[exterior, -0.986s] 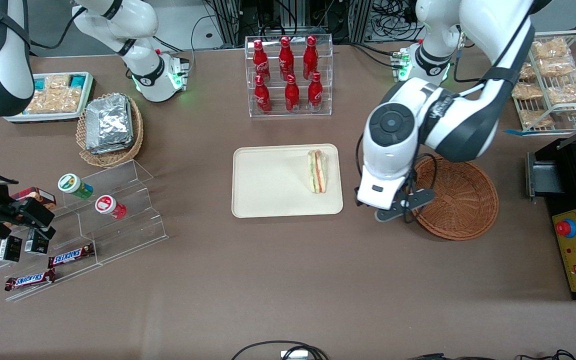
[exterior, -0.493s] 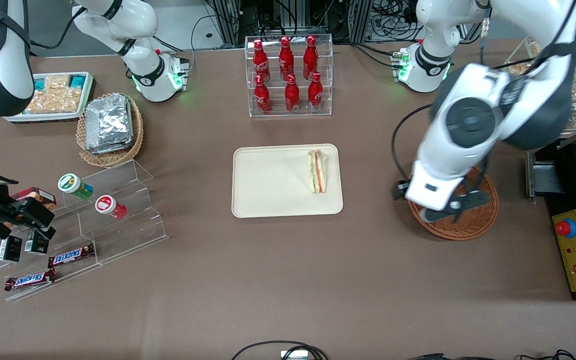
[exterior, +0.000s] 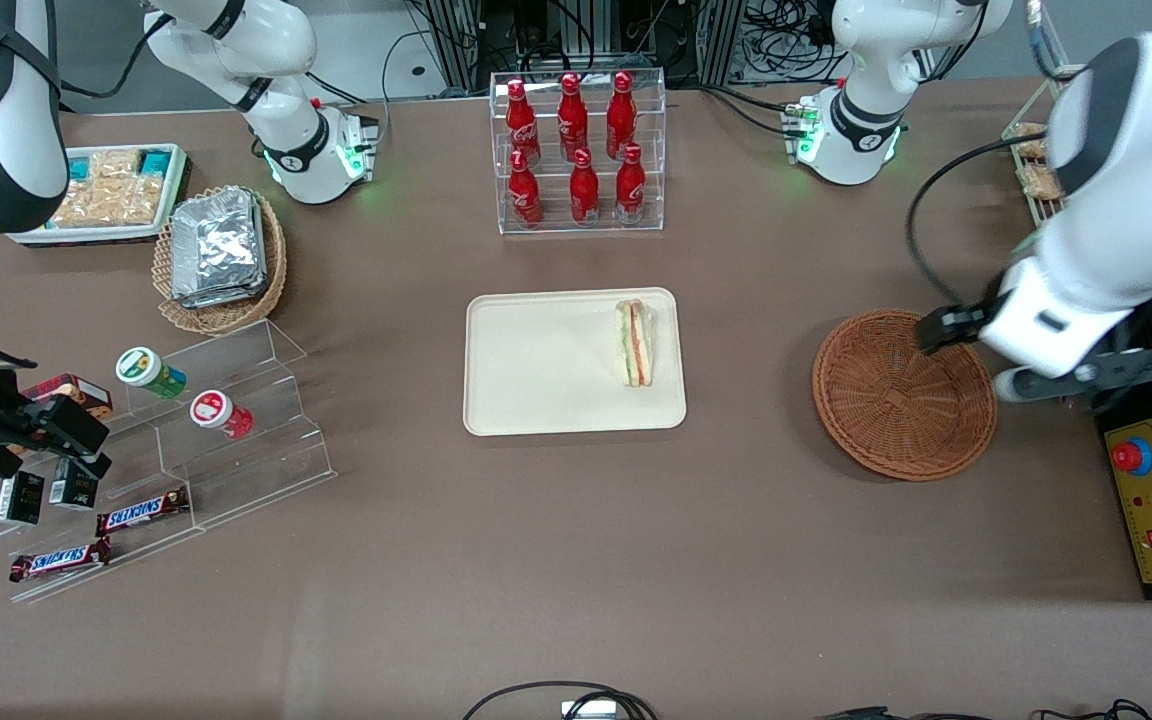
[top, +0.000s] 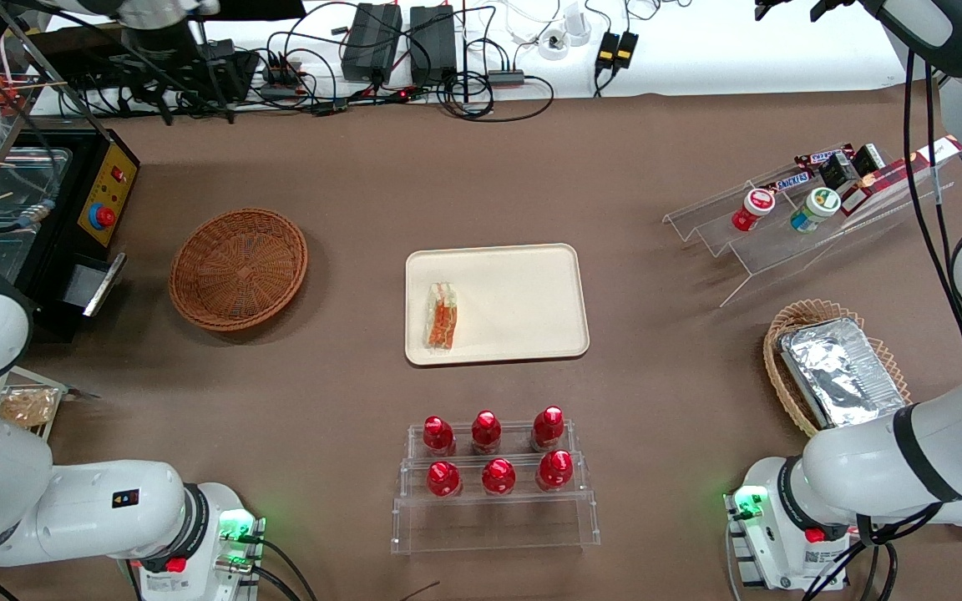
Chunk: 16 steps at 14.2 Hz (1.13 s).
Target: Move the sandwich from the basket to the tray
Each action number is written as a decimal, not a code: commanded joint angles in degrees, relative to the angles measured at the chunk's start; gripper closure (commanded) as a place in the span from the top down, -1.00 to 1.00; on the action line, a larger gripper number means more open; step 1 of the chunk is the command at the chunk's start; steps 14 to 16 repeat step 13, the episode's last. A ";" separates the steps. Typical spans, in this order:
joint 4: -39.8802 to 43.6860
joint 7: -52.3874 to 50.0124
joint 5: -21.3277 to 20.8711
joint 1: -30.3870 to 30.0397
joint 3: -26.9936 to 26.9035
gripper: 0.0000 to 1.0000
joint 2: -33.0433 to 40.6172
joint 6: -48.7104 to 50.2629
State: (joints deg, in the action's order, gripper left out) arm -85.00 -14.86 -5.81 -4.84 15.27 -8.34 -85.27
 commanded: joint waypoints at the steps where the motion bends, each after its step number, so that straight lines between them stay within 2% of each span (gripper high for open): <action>1: -2.01 8.24 1.68 0.09 -2.78 0.99 4.29 2.38; 5: -2.44 18.19 2.73 0.00 -4.72 0.99 7.37 3.89; 16: -2.01 21.45 4.40 -0.17 -4.46 0.99 6.41 3.89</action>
